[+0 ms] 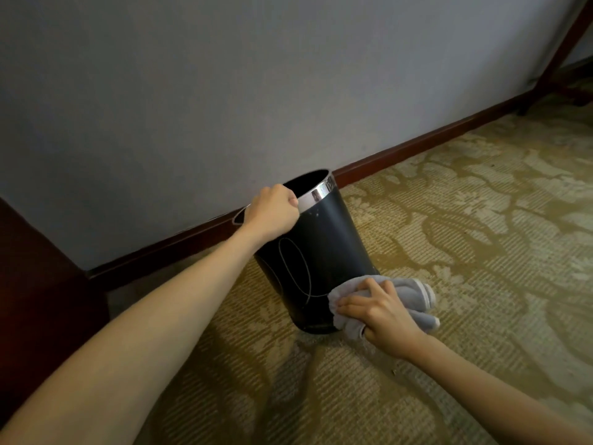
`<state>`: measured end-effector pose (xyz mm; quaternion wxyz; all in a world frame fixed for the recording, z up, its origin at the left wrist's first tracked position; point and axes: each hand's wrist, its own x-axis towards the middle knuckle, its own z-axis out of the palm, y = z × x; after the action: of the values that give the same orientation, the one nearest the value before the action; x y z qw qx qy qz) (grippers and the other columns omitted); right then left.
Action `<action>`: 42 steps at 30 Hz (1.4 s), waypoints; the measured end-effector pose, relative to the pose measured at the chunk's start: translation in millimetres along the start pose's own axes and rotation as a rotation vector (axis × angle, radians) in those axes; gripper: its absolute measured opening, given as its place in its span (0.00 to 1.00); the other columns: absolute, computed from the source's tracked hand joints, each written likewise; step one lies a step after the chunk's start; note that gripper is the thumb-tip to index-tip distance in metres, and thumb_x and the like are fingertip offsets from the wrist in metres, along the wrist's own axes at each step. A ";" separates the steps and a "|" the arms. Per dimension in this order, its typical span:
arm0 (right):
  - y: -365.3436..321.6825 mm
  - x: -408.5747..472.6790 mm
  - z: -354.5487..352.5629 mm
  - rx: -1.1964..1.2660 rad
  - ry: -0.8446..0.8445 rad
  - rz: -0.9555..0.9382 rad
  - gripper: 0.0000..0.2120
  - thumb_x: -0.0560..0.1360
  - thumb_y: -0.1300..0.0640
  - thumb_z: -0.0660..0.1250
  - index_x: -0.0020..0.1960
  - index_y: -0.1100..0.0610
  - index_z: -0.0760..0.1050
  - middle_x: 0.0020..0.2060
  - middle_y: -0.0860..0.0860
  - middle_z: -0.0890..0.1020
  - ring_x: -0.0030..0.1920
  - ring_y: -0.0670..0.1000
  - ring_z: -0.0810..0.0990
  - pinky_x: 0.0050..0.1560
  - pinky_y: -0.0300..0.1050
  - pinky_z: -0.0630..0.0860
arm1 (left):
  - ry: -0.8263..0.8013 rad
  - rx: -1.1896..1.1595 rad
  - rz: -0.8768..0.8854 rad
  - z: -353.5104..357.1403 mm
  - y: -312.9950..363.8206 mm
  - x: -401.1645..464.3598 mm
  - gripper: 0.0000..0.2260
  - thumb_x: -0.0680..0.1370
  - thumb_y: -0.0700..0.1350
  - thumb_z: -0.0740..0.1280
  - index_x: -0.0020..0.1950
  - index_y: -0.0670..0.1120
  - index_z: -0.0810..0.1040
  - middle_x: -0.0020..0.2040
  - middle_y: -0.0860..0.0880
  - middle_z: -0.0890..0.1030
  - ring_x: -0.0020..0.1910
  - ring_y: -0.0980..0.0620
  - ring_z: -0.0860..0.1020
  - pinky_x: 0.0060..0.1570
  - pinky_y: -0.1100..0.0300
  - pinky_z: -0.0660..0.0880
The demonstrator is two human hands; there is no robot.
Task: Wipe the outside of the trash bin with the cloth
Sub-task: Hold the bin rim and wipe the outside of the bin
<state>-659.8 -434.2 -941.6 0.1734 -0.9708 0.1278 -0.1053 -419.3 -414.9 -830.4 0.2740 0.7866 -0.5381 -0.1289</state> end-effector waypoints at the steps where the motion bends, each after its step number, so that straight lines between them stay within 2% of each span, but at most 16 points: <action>1: 1.5 3.1 -4.3 0.084 -0.043 -0.139 0.43 0.76 0.40 0.31 0.47 0.59 0.83 0.46 0.55 0.83 0.49 0.58 0.80 0.56 0.50 0.67 | 0.003 0.007 -0.001 2.3 3.2 -2.2 0.14 0.72 0.36 0.57 0.27 0.43 0.62 0.29 0.41 0.65 0.32 0.38 0.68 0.32 0.50 0.66; 3: 7.0 11.3 -16.7 0.102 -0.021 -0.252 0.30 0.78 0.44 0.47 0.48 0.60 0.83 0.47 0.55 0.84 0.49 0.56 0.79 0.52 0.55 0.71 | -0.005 0.037 -0.005 4.4 10.2 -3.0 0.14 0.73 0.36 0.57 0.28 0.45 0.60 0.29 0.45 0.65 0.33 0.41 0.67 0.32 0.53 0.64; 5: 9.8 8.8 -18.9 -0.024 0.291 -0.004 0.17 0.72 0.55 0.58 0.56 0.51 0.80 0.55 0.43 0.81 0.54 0.50 0.73 0.49 0.56 0.68 | -0.026 0.062 -0.036 2.8 19.3 0.4 0.12 0.71 0.36 0.57 0.28 0.46 0.63 0.31 0.47 0.68 0.34 0.42 0.69 0.32 0.55 0.64; 7: 5.6 8.3 -15.4 -0.042 0.475 0.109 0.20 0.69 0.61 0.60 0.57 0.48 0.80 0.56 0.34 0.77 0.53 0.51 0.70 0.47 0.55 0.68 | -0.044 0.104 -0.064 -0.4 26.8 6.9 0.09 0.71 0.38 0.57 0.33 0.44 0.72 0.38 0.42 0.77 0.40 0.39 0.74 0.36 0.55 0.69; 9: 1.8 21.7 -24.8 0.059 0.512 0.143 0.21 0.67 0.63 0.62 0.55 0.48 0.80 0.53 0.29 0.74 0.51 0.50 0.69 0.49 0.54 0.68 | -0.063 0.144 -0.080 -3.3 28.2 14.6 0.07 0.72 0.39 0.59 0.35 0.43 0.74 0.42 0.37 0.80 0.45 0.36 0.77 0.38 0.55 0.70; 11: 4.9 46.7 -44.2 0.150 0.560 0.264 0.19 0.68 0.60 0.62 0.55 0.45 0.80 0.50 0.38 0.74 0.51 0.51 0.68 0.52 0.51 0.66 | -0.092 0.140 -0.077 -5.2 26.3 20.2 0.09 0.72 0.39 0.59 0.34 0.43 0.75 0.36 0.40 0.77 0.41 0.38 0.77 0.35 0.56 0.69; 14: 7.9 71.9 -60.9 0.100 0.557 0.298 0.19 0.69 0.62 0.66 0.56 0.45 0.80 0.48 0.42 0.75 0.51 0.53 0.70 0.53 0.52 0.66 | -0.175 -0.007 -0.019 -10.6 21.1 24.6 0.12 0.78 0.43 0.60 0.34 0.47 0.73 0.32 0.48 0.72 0.33 0.48 0.69 0.36 0.57 0.64; 16: 13.6 78.7 -67.0 -0.006 0.453 0.264 0.20 0.69 0.63 0.68 0.57 0.46 0.80 0.52 0.45 0.80 0.53 0.52 0.70 0.53 0.52 0.64 | -0.251 -0.149 0.005 -19.1 8.1 19.7 0.14 0.81 0.52 0.57 0.47 0.48 0.80 0.43 0.51 0.78 0.41 0.53 0.74 0.43 0.58 0.67; 18: 22.1 70.9 -63.0 -0.025 0.400 0.256 0.21 0.69 0.63 0.68 0.58 0.46 0.79 0.55 0.46 0.80 0.55 0.52 0.69 0.53 0.49 0.61 | -0.258 -0.207 0.012 -30.5 -17.3 10.4 0.19 0.82 0.56 0.52 0.63 0.49 0.76 0.57 0.53 0.78 0.54 0.54 0.76 0.55 0.58 0.69; 19: 24.6 63.4 -56.4 -0.012 0.392 0.273 0.21 0.69 0.64 0.69 0.58 0.46 0.79 0.55 0.47 0.80 0.55 0.51 0.69 0.53 0.48 0.59 | -0.252 -0.222 0.014 -35.4 -34.8 6.2 0.19 0.82 0.55 0.51 0.65 0.49 0.75 0.59 0.52 0.79 0.56 0.53 0.76 0.56 0.57 0.70; 21: 25.6 49.4 -41.8 0.014 0.385 0.319 0.21 0.68 0.65 0.69 0.57 0.47 0.80 0.52 0.46 0.79 0.54 0.53 0.70 0.52 0.48 0.60 | -0.225 -0.286 0.003 -41.9 -67.1 -3.7 0.16 0.83 0.52 0.51 0.63 0.51 0.75 0.54 0.53 0.80 0.54 0.56 0.77 0.51 0.61 0.70; 23: 21.8 42.6 -31.5 0.015 0.421 0.310 0.21 0.67 0.66 0.67 0.56 0.49 0.81 0.49 0.36 0.76 0.51 0.53 0.71 0.49 0.50 0.61 | -0.151 -0.370 -0.017 -40.6 -86.7 -8.5 0.13 0.83 0.46 0.53 0.61 0.51 0.76 0.50 0.53 0.80 0.51 0.58 0.77 0.48 0.65 0.70; 28: 6.6 47.8 -31.5 -0.011 0.472 0.288 0.19 0.67 0.63 0.65 0.54 0.49 0.82 0.47 0.27 0.69 0.49 0.51 0.71 0.48 0.49 0.61 | 0.007 -0.402 -0.080 -27.5 -101.5 -8.1 0.14 0.81 0.38 0.57 0.63 0.44 0.77 0.48 0.46 0.81 0.52 0.50 0.78 0.57 0.56 0.73; 34: 3.5 86.4 -60.1 0.017 0.436 0.294 0.19 0.71 0.63 0.68 0.57 0.44 0.79 0.43 0.38 0.68 0.49 0.48 0.65 0.53 0.49 0.61 | 0.027 -0.346 -0.042 -21.5 -89.5 -5.2 0.13 0.80 0.36 0.60 0.53 0.49 0.81 0.44 0.53 0.83 0.48 0.55 0.80 0.48 0.65 0.73; 38: 6.7 111.2 -78.6 0.007 0.501 0.220 0.16 0.72 0.61 0.67 0.56 0.46 0.79 0.44 0.44 0.71 0.54 0.43 0.68 0.55 0.39 0.56 | 0.001 -0.285 0.018 -15.1 -75.4 -3.8 0.13 0.79 0.37 0.60 0.57 0.49 0.81 0.48 0.53 0.82 0.52 0.55 0.78 0.53 0.63 0.72; 42: 9.2 78.6 -50.1 -0.064 0.497 0.306 0.19 0.70 0.63 0.69 0.56 0.47 0.80 0.51 0.47 0.77 0.53 0.57 0.70 0.53 0.52 0.64 | 0.026 -0.295 0.015 -10.2 -69.6 -4.7 0.14 0.80 0.37 0.60 0.59 0.49 0.80 0.50 0.52 0.81 0.54 0.53 0.77 0.53 0.62 0.70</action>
<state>-599.9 -480.5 -886.4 0.1201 -0.8898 0.3143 -0.3083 -362.1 -388.8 -862.1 0.3943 0.7354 -0.5158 -0.1943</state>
